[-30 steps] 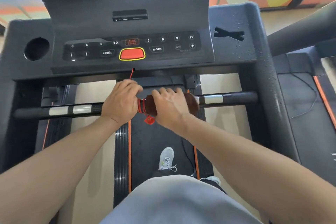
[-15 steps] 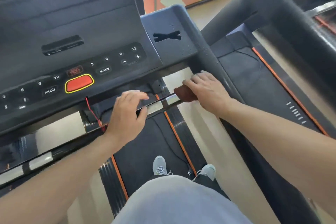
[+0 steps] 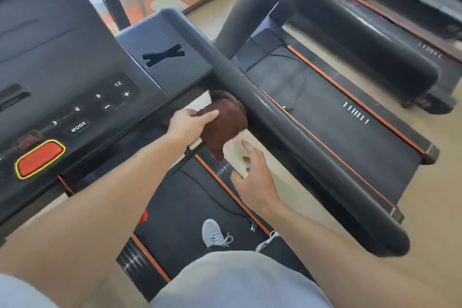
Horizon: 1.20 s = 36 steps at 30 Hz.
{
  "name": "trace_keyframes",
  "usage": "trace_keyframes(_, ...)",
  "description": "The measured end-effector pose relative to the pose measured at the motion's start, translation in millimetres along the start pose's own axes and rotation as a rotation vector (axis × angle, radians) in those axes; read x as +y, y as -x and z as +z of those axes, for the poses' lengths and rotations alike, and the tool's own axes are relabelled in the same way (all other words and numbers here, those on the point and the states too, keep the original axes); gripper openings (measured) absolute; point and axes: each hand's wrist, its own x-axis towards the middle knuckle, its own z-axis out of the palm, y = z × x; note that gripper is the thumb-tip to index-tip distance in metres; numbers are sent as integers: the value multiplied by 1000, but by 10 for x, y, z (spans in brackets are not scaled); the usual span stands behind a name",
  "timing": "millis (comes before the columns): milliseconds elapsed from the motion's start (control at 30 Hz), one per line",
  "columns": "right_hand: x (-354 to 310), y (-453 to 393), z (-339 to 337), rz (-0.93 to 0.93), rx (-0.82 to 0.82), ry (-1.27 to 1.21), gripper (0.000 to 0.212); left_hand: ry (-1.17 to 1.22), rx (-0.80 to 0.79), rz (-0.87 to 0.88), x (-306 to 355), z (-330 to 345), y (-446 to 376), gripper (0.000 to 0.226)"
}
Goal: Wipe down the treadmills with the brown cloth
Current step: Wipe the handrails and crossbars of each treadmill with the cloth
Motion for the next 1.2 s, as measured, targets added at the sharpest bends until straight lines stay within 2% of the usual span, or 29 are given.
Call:
trace_keyframes(133,19,54,-189,67,9,-41,68,-12,164,284,-148,112,249,27)
trace_keyframes(200,-59,95,-276,24,32,-82,66,-9,185,416,-149,214,473,38)
trace_keyframes(300,-189,149,-447,-91,124,-191,63,127,49,534,-9,344,872,38)
trace_keyframes(367,-243,191,-618,-149,180,-286,71,167,-68,624,104,414,1092,41)
trace_keyframes(467,-316,319,-1009,-108,99,-456,94,86,-146,767,245,527,1339,43)
trace_keyframes(500,-310,367,-1160,-81,49,-563,93,82,-184,780,287,583,1420,45)
trace_keyframes(567,-237,439,-1454,-43,-52,-722,73,115,-259,760,335,753,1561,51)
trace_keyframes(600,-178,488,-1597,-44,-62,-717,62,132,-280,739,343,869,1634,51)
trace_keyframes(700,12,678,-2008,-114,64,-538,35,294,-334,650,291,1284,1864,33)
trace_keyframes(733,66,748,-2124,-141,111,-461,30,373,-369,592,250,1429,1938,34)
trace_keyframes(800,137,885,-2310,-194,158,-342,29,497,-424,455,147,1689,2042,59)
trace_keyframes(833,168,948,-2382,-207,156,-313,31,514,-449,401,91,1805,2101,64)
trace_keyframes(933,215,1123,-2562,-203,144,-307,29,256,-473,288,-155,2144,2260,48)
trace_keyframes(1033,255,1246,-2744,-154,215,-381,23,-8,-511,178,-423,2463,2406,26)
trace_keyframes(1133,411,1248,-2941,-84,287,-449,20,53,-533,68,-578,2607,2450,31)
trace_keyframes(1200,511,1209,-3088,-45,371,-461,21,130,-603,49,-619,2610,2453,37)
